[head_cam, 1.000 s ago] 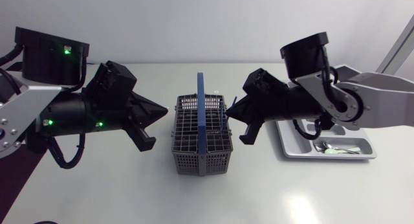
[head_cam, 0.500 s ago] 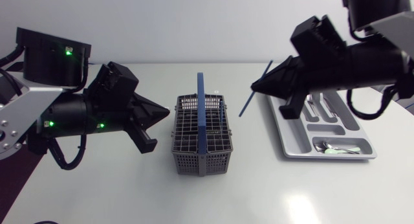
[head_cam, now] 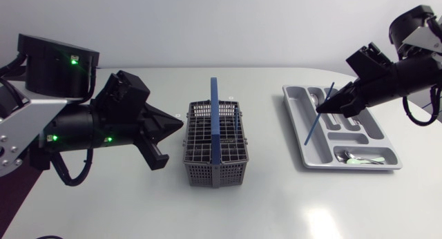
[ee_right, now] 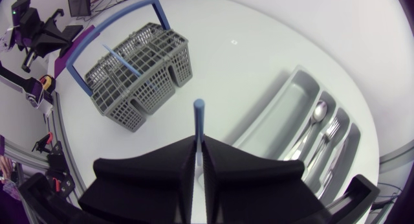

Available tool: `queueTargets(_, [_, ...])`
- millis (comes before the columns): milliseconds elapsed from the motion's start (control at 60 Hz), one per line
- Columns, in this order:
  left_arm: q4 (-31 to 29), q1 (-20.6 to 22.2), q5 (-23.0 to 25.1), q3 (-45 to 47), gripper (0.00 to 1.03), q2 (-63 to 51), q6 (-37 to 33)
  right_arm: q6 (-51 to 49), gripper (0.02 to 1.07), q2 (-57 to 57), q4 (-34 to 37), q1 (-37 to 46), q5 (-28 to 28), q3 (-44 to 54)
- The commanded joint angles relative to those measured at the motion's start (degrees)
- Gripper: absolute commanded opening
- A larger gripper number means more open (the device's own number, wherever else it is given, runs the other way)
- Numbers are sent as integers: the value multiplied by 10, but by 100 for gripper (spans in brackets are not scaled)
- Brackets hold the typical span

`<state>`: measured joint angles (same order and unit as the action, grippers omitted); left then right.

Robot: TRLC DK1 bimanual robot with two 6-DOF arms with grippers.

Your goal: Unload the cutlery basket into the drawer organizer.

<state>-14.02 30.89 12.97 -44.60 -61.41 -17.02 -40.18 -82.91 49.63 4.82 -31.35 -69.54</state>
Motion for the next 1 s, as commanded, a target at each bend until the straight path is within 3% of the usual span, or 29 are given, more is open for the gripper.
queueTargets(0, [-1,4,-3,18,10,8,-10,-19,8,-41,14,13,7,-18])
queueTargets(533, [-1,9,-6,19,10,8,-9,-1,8,-224,21,30,65,-95])
queueTargets(983, [0,10,-6,23,10,6,-9,68,11,-388,4,43,73,-223])
